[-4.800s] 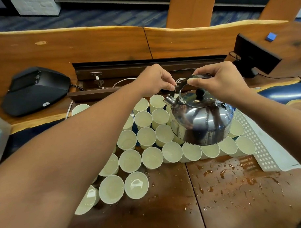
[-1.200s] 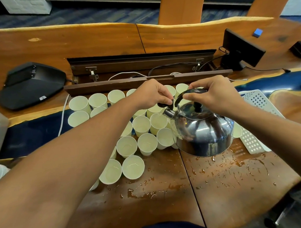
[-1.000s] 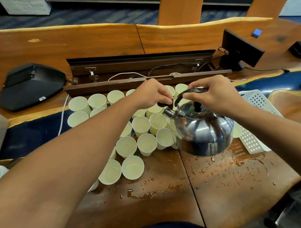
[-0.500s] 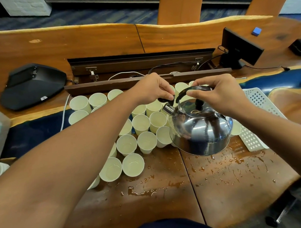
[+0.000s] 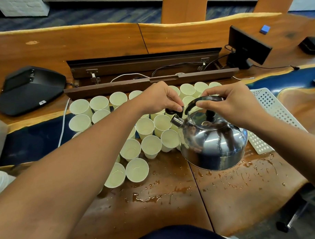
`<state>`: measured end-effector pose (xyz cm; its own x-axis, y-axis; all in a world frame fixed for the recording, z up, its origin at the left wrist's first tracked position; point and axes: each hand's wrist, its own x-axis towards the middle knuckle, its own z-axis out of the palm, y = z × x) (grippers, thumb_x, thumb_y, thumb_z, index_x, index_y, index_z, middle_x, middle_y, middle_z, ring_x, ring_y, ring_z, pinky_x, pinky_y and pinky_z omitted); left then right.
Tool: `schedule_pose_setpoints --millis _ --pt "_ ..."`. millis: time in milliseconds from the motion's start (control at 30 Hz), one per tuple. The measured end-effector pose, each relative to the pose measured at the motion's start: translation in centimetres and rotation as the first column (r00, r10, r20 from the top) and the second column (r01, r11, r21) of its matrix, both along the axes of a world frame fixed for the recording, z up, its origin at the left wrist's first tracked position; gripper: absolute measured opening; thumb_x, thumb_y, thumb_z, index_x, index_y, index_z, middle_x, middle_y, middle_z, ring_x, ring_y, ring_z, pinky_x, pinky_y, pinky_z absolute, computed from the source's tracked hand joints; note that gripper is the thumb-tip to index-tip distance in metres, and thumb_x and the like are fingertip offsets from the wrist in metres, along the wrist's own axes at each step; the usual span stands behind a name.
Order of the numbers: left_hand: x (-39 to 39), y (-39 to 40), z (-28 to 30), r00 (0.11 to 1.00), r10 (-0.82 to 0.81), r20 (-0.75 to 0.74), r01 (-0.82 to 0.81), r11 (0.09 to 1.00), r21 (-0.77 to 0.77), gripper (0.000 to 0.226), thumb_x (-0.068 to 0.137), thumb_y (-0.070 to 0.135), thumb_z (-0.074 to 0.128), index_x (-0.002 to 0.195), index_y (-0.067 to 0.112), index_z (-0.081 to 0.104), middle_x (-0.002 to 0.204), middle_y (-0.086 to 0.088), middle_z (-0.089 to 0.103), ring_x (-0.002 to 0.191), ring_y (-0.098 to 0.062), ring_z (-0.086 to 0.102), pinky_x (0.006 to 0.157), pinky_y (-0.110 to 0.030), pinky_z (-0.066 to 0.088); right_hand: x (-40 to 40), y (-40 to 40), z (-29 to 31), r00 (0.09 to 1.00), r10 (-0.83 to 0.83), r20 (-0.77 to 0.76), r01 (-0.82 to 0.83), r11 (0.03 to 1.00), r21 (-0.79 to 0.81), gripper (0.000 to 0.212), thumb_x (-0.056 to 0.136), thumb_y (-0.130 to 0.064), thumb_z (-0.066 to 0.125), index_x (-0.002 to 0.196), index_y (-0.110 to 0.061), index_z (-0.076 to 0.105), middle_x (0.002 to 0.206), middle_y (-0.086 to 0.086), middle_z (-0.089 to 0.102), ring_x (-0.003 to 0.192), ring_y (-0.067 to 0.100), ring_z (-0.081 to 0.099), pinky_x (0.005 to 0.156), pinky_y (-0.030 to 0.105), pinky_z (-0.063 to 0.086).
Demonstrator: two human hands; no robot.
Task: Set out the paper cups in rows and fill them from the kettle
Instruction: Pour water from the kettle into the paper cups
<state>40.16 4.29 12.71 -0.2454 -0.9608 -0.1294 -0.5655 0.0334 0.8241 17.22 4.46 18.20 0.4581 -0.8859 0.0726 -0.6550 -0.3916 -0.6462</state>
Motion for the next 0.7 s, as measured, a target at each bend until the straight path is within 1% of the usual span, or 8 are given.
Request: schedule_pose_setpoints --millis 100,233,300,367,400,467,567,700 --pt "-0.2 0.0 -0.1 1.000 -0.008 0.003 0.008 1.000 0.013 0.013 0.081 0.022 0.080 0.093 0.028 0.081 0.080 0.016 0.074 0.080 0.004 0.065 0.070 -0.016 0.047 -0.3 0.1 -0.1 1.000 0.015 -0.021 -0.015 1.000 -0.006 0.010 0.082 -0.038 0.076 0.088 -0.029 0.077 0.079 -0.011 0.072 0.076 0.006 0.066 0.064 0.023 0.051" --pt "-0.4 0.1 -0.3 1.000 -0.008 -0.002 0.008 1.000 0.018 0.012 0.081 0.022 0.080 0.091 0.029 0.080 0.079 0.017 0.074 0.080 0.003 0.065 0.072 -0.018 0.049 -0.5 0.2 -0.1 0.999 0.016 -0.036 -0.016 1.000 -0.004 0.013 0.082 -0.040 0.076 0.089 -0.029 0.077 0.079 -0.010 0.072 0.075 0.007 0.066 0.062 0.023 0.051" --pt "-0.5 0.2 -0.4 1.000 -0.013 -0.006 0.013 1.000 0.016 0.012 0.082 0.020 0.080 0.091 0.028 0.080 0.078 0.018 0.074 0.079 0.006 0.064 0.068 -0.013 0.048 -0.6 0.3 -0.1 0.999 0.013 -0.048 -0.013 1.000 -0.008 0.014 0.082 -0.040 0.076 0.089 -0.029 0.077 0.080 -0.009 0.072 0.076 0.007 0.065 0.062 0.024 0.051" --pt "-0.6 0.2 -0.7 1.000 -0.016 -0.019 0.017 1.000 0.014 0.013 0.081 0.019 0.080 0.091 0.026 0.080 0.076 0.018 0.073 0.077 0.008 0.063 0.062 -0.007 0.046 -0.6 0.3 -0.3 0.998 0.011 -0.056 -0.011 1.000 -0.002 0.013 0.081 -0.040 0.076 0.088 -0.029 0.077 0.080 -0.010 0.071 0.075 0.006 0.064 0.060 0.020 0.049" --pt "-0.6 0.3 -0.8 1.000 -0.018 -0.019 0.018 1.000 0.014 0.013 0.081 0.018 0.080 0.091 0.026 0.080 0.075 0.019 0.072 0.076 0.008 0.063 0.061 -0.006 0.046 -0.6 0.3 -0.4 0.998 0.010 -0.060 -0.010 1.000 0.003 0.013 0.081 -0.040 0.077 0.087 -0.028 0.076 0.079 -0.010 0.070 0.074 0.006 0.063 0.058 0.018 0.048" --pt "-0.8 0.3 -1.1 1.000 -0.019 -0.004 0.019 1.000 0.017 0.013 0.081 0.019 0.080 0.091 0.028 0.080 0.076 0.019 0.072 0.078 0.006 0.064 0.063 -0.008 0.047 -0.7 0.3 -0.6 0.997 0.009 -0.073 -0.009 1.000 0.004 0.013 0.081 -0.040 0.077 0.087 -0.028 0.077 0.078 -0.010 0.070 0.074 0.005 0.062 0.057 0.016 0.046" --pt "-0.9 0.3 -1.4 1.000 -0.023 -0.007 0.023 0.999 0.026 0.014 0.081 0.019 0.080 0.089 0.030 0.080 0.077 0.019 0.072 0.081 0.000 0.066 0.069 -0.014 0.049 -0.8 0.3 -0.8 0.997 0.017 -0.080 -0.018 1.000 -0.007 0.012 0.081 -0.041 0.077 0.086 -0.029 0.077 0.073 -0.014 0.067 0.070 0.000 0.059 0.054 0.009 0.041" --pt "-1.0 0.3 -1.5 0.999 -0.036 -0.017 0.036 0.999 0.029 0.014 0.081 0.018 0.080 0.088 0.031 0.080 0.076 0.020 0.072 0.079 0.001 0.066 0.070 -0.016 0.050 -0.8 0.2 -0.8 0.996 0.030 -0.087 -0.031 1.000 -0.007 0.012 0.081 -0.040 0.077 0.086 -0.029 0.076 0.072 -0.014 0.066 0.068 -0.002 0.057 0.054 0.009 0.040"
